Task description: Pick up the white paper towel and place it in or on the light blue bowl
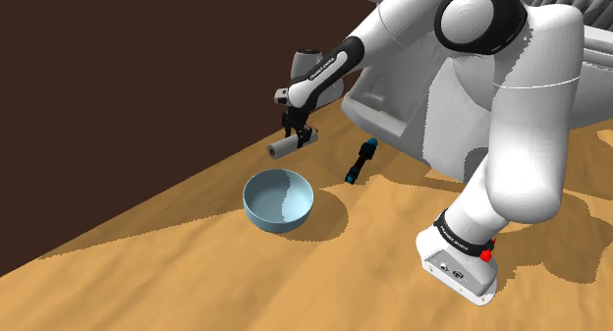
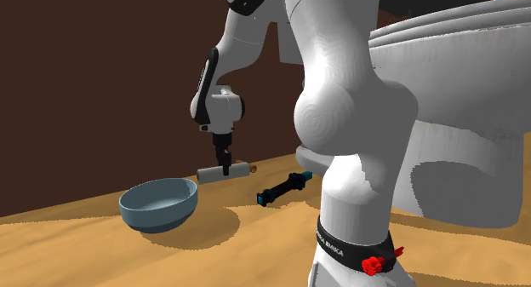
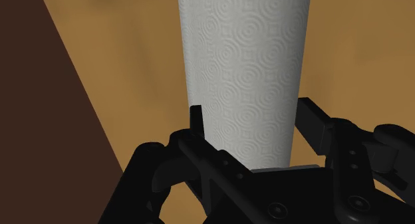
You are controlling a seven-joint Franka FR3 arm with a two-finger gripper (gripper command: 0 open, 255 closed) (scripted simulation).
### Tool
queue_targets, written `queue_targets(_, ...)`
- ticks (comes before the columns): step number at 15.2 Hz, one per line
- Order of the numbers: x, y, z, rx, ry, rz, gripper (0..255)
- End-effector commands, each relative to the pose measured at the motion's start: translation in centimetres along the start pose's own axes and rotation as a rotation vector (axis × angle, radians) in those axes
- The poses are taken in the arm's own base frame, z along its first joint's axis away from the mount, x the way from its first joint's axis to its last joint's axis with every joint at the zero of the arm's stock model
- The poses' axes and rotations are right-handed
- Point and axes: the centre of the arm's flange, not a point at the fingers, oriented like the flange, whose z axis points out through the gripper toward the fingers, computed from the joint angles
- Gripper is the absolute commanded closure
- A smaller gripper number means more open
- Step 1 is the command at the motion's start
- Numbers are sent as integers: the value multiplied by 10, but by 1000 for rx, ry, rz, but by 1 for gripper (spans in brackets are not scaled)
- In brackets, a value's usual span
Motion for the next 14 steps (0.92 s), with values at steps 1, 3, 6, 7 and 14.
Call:
queue_targets(1, 0, 0, 0, 1, 0, 0, 255)
queue_targets(3, 0, 0, 0, 1, 0, 0, 255)
queue_targets(6, 0, 0, 0, 1, 0, 0, 255)
queue_targets(7, 0, 0, -5, 1, 0, 0, 255)
queue_targets(14, 0, 1, -42, 1, 0, 0, 255)
